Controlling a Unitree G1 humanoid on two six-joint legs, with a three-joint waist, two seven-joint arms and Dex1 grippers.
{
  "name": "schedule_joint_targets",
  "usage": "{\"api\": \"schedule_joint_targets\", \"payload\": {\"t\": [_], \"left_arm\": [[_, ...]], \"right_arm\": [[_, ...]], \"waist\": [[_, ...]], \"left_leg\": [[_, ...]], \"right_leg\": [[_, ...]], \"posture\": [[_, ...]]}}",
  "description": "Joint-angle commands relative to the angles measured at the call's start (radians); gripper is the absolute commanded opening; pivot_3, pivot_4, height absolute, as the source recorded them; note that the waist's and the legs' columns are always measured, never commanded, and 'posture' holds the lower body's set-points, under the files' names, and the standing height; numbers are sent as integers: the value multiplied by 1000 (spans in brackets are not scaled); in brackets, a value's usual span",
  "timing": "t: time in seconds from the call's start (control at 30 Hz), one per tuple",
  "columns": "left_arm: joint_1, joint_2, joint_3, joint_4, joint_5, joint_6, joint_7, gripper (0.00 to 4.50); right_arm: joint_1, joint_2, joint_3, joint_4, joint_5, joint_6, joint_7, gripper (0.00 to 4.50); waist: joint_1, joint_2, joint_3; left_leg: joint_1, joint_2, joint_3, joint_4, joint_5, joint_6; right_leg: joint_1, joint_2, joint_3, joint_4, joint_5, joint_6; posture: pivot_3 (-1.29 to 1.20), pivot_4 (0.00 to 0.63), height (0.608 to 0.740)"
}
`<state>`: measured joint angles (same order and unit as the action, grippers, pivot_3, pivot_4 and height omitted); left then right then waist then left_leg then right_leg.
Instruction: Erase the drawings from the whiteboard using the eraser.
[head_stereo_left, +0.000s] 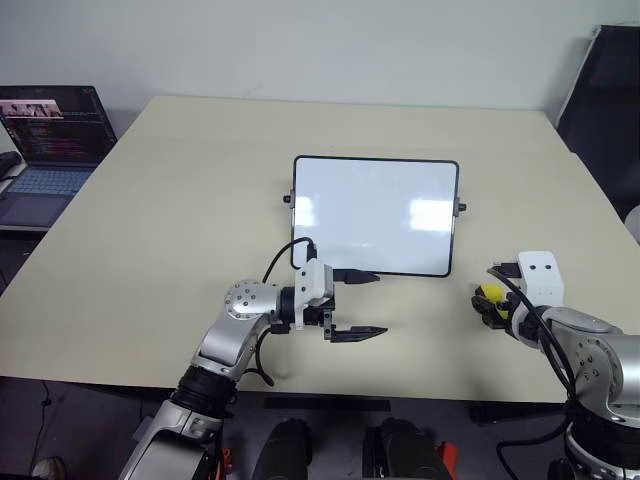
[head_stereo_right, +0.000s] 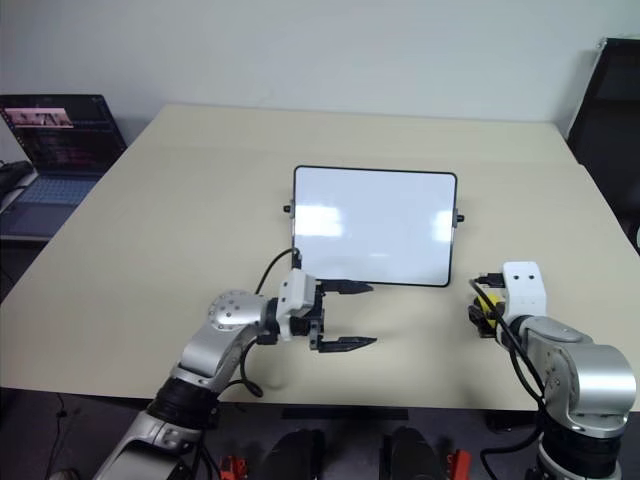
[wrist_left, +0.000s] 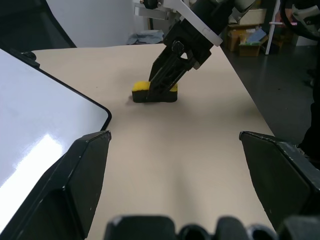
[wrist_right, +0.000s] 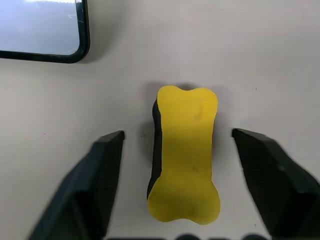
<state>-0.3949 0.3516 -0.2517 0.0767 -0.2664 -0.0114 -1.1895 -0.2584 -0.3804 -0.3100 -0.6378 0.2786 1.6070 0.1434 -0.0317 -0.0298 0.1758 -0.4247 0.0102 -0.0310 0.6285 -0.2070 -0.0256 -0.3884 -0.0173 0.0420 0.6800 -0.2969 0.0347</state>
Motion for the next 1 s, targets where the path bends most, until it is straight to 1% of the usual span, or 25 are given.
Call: {"api": "schedule_joint_targets", "payload": {"t": [0.03,0.27,0.37,0.43,0.6,0.67,0.73,0.83,0.9,1.0], "left_arm": [[-8,1,-7,-54,-11,-7,0,4500],[-8,9,4,-63,-11,-2,8,4500],[-11,24,49,-111,-33,36,48,4500],[-16,35,90,-153,-50,77,98,4500],[-20,22,194,-241,-7,191,347,4500],[-1,6,228,-272,54,244,497,4500],[28,-10,253,-292,94,274,604,4500],[79,-34,280,-321,147,292,733,4500],[121,-59,307,-331,185,277,825,4500],[170,-62,331,-319,233,243,901,4500]], "right_arm": [[-19,-5,-12,-19,15,7,-15,4472],[-48,0,-28,-20,27,7,-46,4472],[-77,6,-58,-39,30,7,-66,4472],[-91,-4,-78,-50,32,7,-75,4472],[-153,-20,-136,-77,-26,7,-102,4472],[-111,-46,-136,-82,-61,-102,-111,4472],[-66,-34,-144,-90,-83,-180,-119,4472],[9,32,-165,-97,-105,-315,-134,4472],[88,66,-151,-71,-131,-486,-135,4472],[181,115,-157,1,-161,-699,-141,4472]], "waist": [[0,0,0],[-1,0,0],[0,0,0],[0,0,0],[0,0,0],[1,0,0],[3,0,0],[3,0,0],[3,0,0],[2,0,0]], "left_leg": [[0,0,0,0,0,0],[0,0,0,0,0,0],[0,0,0,0,0,0],[0,0,0,0,0,0],[0,0,0,1,0,0],[0,0,-1,1,0,0],[0,0,-1,0,0,0],[0,0,-1,0,0,0],[0,0,-1,0,0,0],[0,0,0,1,0,0]], "right_leg": [[0,0,0,0,0,0],[0,0,0,0,0,0],[0,0,0,0,0,0],[0,0,0,0,0,0],[0,0,0,0,0,0],[0,0,0,0,0,0],[1,0,0,0,0,0],[0,0,0,0,0,1],[0,-1,0,0,0,1],[0,-1,1,1,0,1]], "posture": [[0,150,740],[0,150,740],[0,150,740],[0,150,740],[0,150,740],[0,150,740],[0,150,740],[0,150,740],[0,150,740],[0,150,740]]}}
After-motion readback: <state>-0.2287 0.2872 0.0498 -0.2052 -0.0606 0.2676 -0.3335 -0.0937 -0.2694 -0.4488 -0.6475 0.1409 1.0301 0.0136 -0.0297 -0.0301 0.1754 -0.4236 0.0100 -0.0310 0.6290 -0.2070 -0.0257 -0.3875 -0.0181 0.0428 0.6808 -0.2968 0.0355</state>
